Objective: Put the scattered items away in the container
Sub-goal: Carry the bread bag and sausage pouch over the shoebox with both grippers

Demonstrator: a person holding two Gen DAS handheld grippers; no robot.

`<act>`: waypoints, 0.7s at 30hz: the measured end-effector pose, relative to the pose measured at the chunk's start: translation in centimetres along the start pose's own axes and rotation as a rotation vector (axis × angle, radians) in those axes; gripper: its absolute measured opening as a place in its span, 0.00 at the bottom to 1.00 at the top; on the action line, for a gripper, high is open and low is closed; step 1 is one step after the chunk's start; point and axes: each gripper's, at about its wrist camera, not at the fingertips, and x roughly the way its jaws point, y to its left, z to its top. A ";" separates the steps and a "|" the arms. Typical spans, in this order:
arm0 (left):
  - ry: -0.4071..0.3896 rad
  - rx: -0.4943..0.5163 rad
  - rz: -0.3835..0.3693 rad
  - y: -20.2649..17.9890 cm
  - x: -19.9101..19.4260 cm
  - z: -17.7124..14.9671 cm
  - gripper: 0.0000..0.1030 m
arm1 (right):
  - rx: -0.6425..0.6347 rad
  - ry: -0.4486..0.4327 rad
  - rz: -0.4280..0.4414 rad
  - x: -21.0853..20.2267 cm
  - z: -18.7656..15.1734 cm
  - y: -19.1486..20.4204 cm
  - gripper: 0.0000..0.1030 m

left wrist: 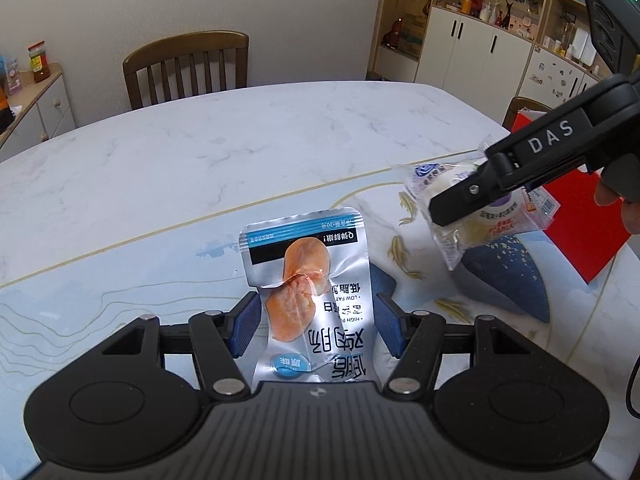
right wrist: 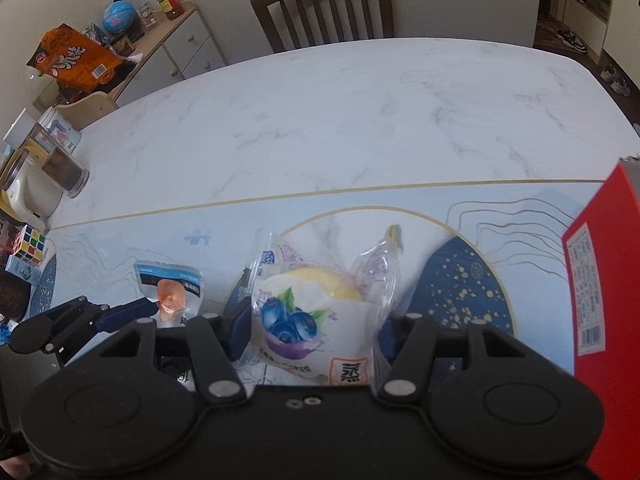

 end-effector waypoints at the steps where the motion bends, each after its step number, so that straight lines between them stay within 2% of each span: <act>1: -0.001 0.001 0.000 -0.1 -0.2 0.0 0.59 | 0.000 -0.003 0.000 -0.3 -0.1 -0.1 0.57; 21: -0.054 0.101 0.016 -2.9 -6.6 1.7 0.59 | 0.019 -0.095 -0.043 -8.2 -2.6 -4.0 0.57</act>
